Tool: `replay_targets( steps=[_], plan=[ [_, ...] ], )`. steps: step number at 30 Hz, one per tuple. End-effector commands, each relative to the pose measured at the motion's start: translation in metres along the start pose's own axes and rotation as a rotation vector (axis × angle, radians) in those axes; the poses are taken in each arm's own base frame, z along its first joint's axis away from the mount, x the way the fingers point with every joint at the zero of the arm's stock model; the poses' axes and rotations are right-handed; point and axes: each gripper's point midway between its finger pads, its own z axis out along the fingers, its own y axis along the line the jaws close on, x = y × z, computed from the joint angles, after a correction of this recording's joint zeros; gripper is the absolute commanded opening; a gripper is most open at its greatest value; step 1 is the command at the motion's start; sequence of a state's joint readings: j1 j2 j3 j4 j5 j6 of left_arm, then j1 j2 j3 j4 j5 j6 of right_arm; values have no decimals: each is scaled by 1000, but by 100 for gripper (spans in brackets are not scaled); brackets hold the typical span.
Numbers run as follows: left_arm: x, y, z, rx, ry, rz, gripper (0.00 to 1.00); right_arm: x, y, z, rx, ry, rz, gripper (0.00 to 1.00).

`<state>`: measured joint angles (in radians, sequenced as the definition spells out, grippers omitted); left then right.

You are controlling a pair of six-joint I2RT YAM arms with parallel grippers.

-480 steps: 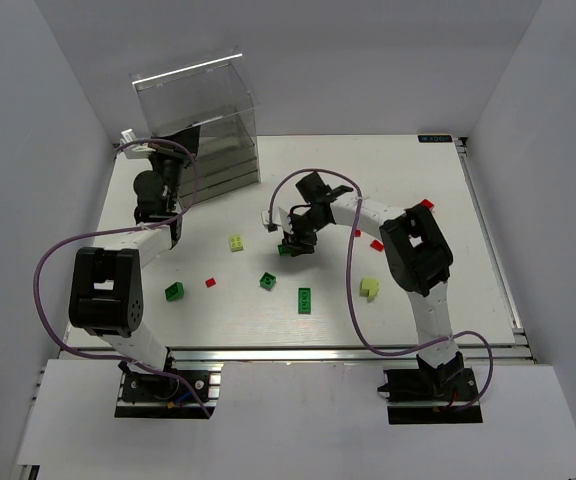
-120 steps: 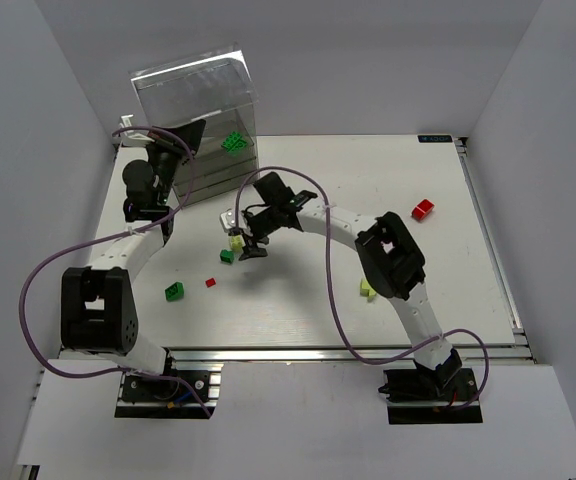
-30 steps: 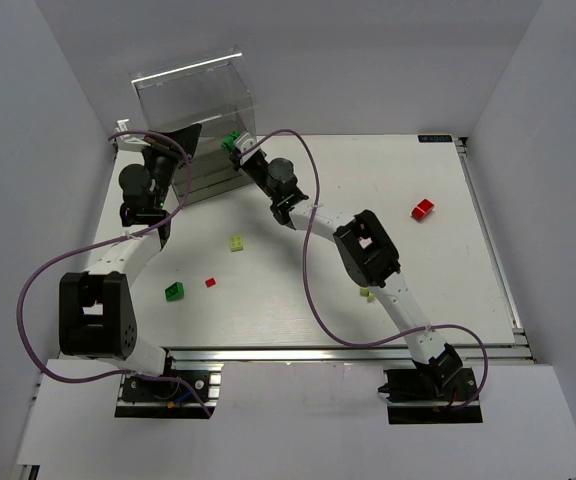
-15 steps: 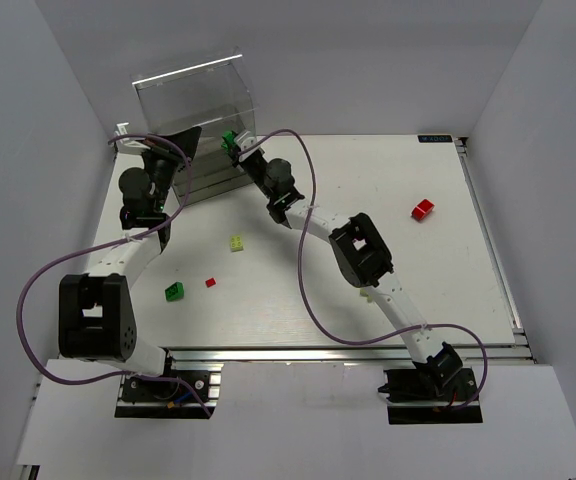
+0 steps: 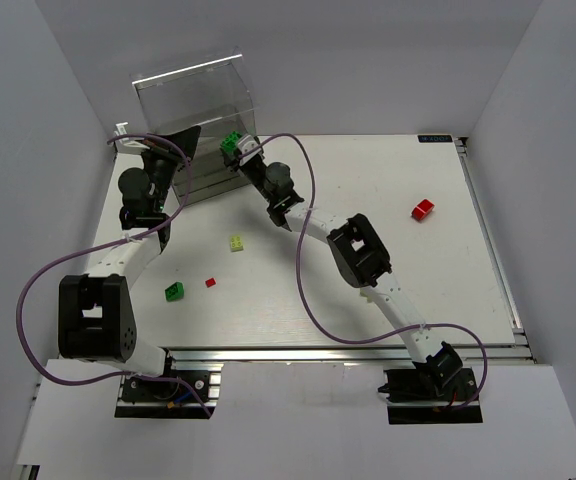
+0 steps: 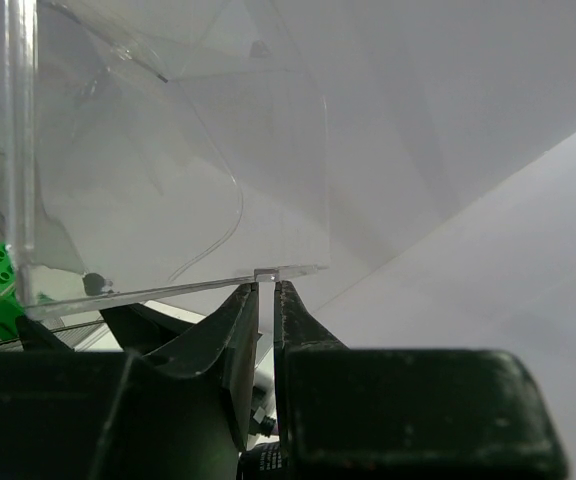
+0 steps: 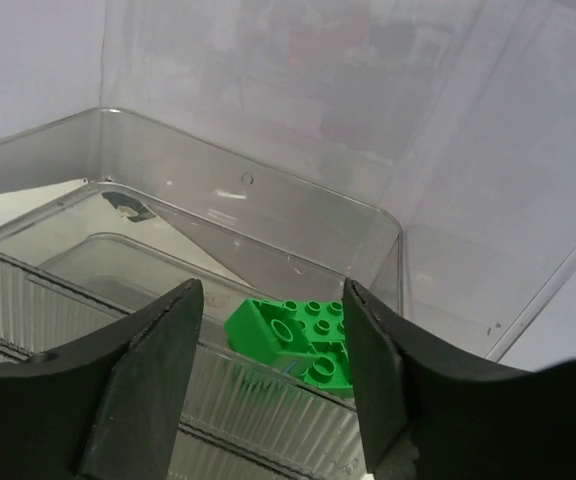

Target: Sort the legos into containers by color

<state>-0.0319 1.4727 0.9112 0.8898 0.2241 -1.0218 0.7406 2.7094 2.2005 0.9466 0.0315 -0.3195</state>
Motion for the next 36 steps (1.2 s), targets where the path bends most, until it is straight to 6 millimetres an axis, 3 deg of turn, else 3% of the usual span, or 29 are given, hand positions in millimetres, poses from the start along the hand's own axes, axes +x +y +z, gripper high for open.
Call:
replay_targets(
  steps=[1,2,5,6,7,11,12,17,21,26,35,36],
  plan=[
    [-25,-28,-3,57,-64,22,23,-58,-24,9,43,-121,17,64],
    [-24,-28,-3,57,-64,22,23,-55,-22,6,39,-114,18,64],
    [-24,-28,-3,51,-61,23,23,-80,-30,4,48,-156,30,58],
    [-25,-28,-3,50,-60,25,23,-72,-28,-2,33,-135,31,50],
    [-25,-27,-2,47,-60,27,23,-101,-36,-3,46,-185,35,45],
    [-24,-25,-2,37,-58,28,23,-128,-32,-20,-35,-188,60,15],
    [-24,-23,-2,32,-58,28,23,-136,-32,-27,-44,-186,63,1],
    [-24,-24,-3,30,-61,22,23,-147,-39,-30,-69,-150,56,0],
    [-25,-24,-4,20,-64,26,23,-170,-36,-29,-116,-178,44,0],
    [-23,-21,-3,16,-56,23,23,-184,-43,-19,-86,-178,35,0],
    [-21,-20,-4,9,-48,20,23,-175,-63,-7,9,-167,31,0],
    [-21,-18,-4,6,-46,18,23,-184,-66,-3,22,-188,31,0]
  ],
)
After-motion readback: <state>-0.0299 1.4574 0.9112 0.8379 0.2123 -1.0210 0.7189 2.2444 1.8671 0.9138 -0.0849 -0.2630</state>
